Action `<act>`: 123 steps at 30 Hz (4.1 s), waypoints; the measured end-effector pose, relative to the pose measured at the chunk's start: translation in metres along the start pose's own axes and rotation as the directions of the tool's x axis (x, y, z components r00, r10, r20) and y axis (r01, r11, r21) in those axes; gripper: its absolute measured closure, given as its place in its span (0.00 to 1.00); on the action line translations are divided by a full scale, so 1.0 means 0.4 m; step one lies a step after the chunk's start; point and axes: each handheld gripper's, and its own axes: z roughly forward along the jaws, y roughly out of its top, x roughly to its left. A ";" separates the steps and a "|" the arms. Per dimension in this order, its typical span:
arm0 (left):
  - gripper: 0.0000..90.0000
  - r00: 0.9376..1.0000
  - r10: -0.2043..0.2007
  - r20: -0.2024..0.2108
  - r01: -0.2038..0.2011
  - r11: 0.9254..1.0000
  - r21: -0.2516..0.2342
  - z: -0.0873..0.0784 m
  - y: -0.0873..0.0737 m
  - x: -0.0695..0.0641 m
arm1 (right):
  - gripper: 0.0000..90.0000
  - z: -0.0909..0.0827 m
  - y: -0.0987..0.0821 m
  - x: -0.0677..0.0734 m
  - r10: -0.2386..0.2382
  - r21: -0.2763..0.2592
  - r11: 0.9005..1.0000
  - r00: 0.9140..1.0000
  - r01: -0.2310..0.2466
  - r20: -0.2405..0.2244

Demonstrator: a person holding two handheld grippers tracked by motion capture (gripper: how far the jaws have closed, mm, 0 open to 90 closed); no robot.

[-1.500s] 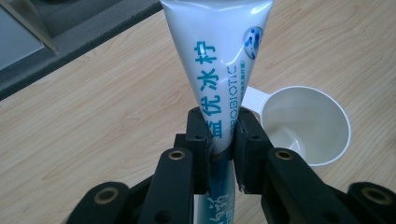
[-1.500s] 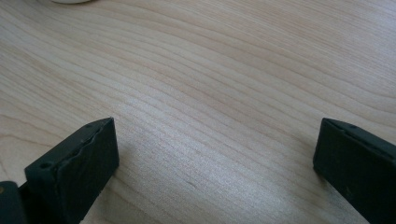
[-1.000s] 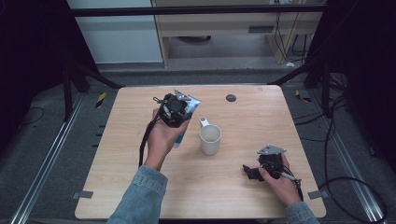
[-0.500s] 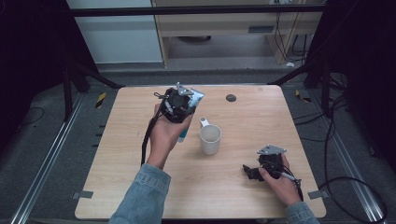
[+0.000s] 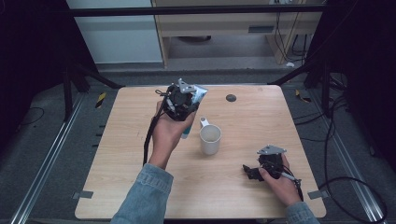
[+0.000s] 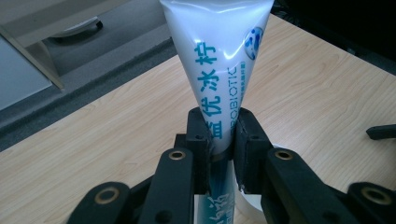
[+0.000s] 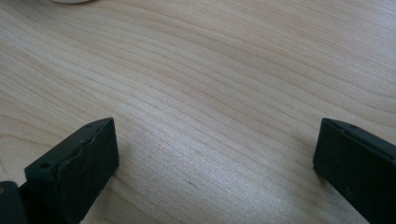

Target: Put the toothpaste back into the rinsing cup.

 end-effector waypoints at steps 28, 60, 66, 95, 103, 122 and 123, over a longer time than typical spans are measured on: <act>0.86 1.000 0.001 0.019 0.000 0.999 -0.052 0.022 0.038 -0.041 | 0.00 -0.001 0.000 0.001 0.007 0.001 1.000 1.000 -0.007 -0.002; 0.87 0.999 -0.007 0.047 0.014 0.989 -0.145 0.060 0.049 -0.103 | 0.00 -0.001 0.000 0.000 0.001 0.003 1.000 1.000 -0.001 0.001; 0.87 0.998 -0.015 0.054 0.024 0.986 -0.164 0.069 0.042 -0.114 | 0.00 -0.001 0.000 0.001 0.008 0.001 1.000 1.000 -0.008 -0.002; 0.87 0.997 -0.052 0.059 0.065 0.968 -0.242 0.076 -0.015 -0.127 | 0.00 -0.001 0.000 0.000 0.001 0.003 1.000 1.000 -0.001 0.000; 0.87 0.998 -0.042 0.047 0.052 0.971 -0.235 0.085 -0.024 -0.132 | 0.00 -0.001 0.000 0.000 -0.003 0.001 1.000 1.000 0.003 0.001; 0.86 0.998 -0.045 0.038 0.053 0.969 -0.240 0.099 -0.052 -0.136 | 0.00 0.000 0.000 0.000 -0.002 0.001 1.000 1.000 0.002 0.002; 0.86 0.998 -0.041 0.039 0.049 0.971 -0.234 0.103 -0.055 -0.138 | 0.00 -0.001 0.001 0.000 0.002 -0.001 1.000 1.000 -0.002 -0.001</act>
